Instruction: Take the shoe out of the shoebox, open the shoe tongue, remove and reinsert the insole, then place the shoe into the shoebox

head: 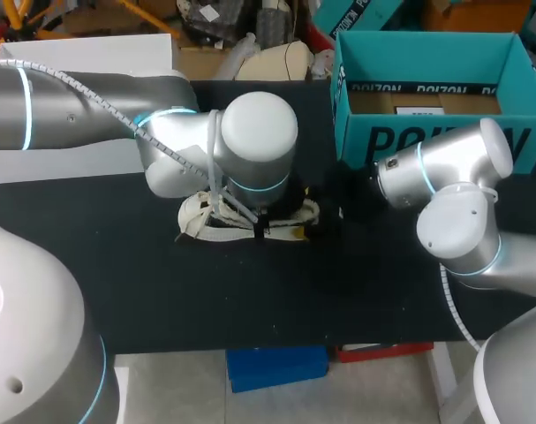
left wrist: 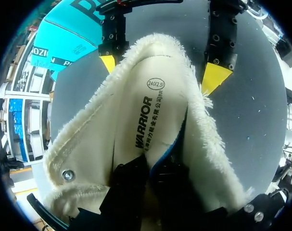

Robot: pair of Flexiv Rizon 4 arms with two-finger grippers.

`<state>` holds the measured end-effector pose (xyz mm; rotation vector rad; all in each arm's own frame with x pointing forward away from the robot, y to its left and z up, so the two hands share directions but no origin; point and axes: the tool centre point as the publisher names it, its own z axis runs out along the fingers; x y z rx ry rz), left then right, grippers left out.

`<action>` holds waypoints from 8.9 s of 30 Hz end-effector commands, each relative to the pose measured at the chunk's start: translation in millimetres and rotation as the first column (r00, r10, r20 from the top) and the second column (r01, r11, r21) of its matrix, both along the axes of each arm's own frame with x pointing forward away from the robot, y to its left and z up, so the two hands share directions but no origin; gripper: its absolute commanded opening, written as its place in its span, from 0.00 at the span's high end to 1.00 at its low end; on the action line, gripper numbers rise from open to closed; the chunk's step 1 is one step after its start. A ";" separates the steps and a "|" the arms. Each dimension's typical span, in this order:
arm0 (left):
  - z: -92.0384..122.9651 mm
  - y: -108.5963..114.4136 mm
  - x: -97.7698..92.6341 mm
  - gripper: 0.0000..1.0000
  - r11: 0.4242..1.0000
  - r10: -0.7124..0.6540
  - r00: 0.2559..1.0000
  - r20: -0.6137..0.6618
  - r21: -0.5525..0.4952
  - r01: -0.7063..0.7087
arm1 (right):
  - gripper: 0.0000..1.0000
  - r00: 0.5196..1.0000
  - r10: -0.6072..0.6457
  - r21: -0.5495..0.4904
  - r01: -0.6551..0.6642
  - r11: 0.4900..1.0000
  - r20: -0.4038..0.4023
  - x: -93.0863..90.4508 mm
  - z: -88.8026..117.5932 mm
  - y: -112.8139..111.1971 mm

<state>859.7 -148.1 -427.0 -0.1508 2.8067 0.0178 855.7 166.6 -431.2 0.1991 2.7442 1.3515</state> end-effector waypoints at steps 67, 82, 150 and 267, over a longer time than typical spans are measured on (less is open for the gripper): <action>24.0 -44.3 -5.6 0.62 0.947 -0.211 0.975 0.069 -0.233 0.221 | 1.00 1.000 0.000 -0.002 0.000 1.000 0.000 -1.1 -0.5 -1.5; 30.4 -70.0 -2.4 0.71 0.931 -0.225 0.971 0.085 -0.274 0.240 | 1.00 1.000 0.000 -0.002 0.000 1.000 0.000 -1.1 -0.5 -1.5; 305.9 -66.8 -106.6 1.00 0.264 -0.676 0.720 -0.155 -0.964 0.041 | 1.00 1.000 0.000 -0.002 0.000 1.000 0.000 -1.1 -0.5 -1.5; 515.2 -45.2 -208.7 1.00 0.002 -0.368 0.885 -0.286 -0.952 -0.307 | 0.00 0.996 0.056 -0.785 -0.089 0.613 -0.069 -3.1 51.5 -20.8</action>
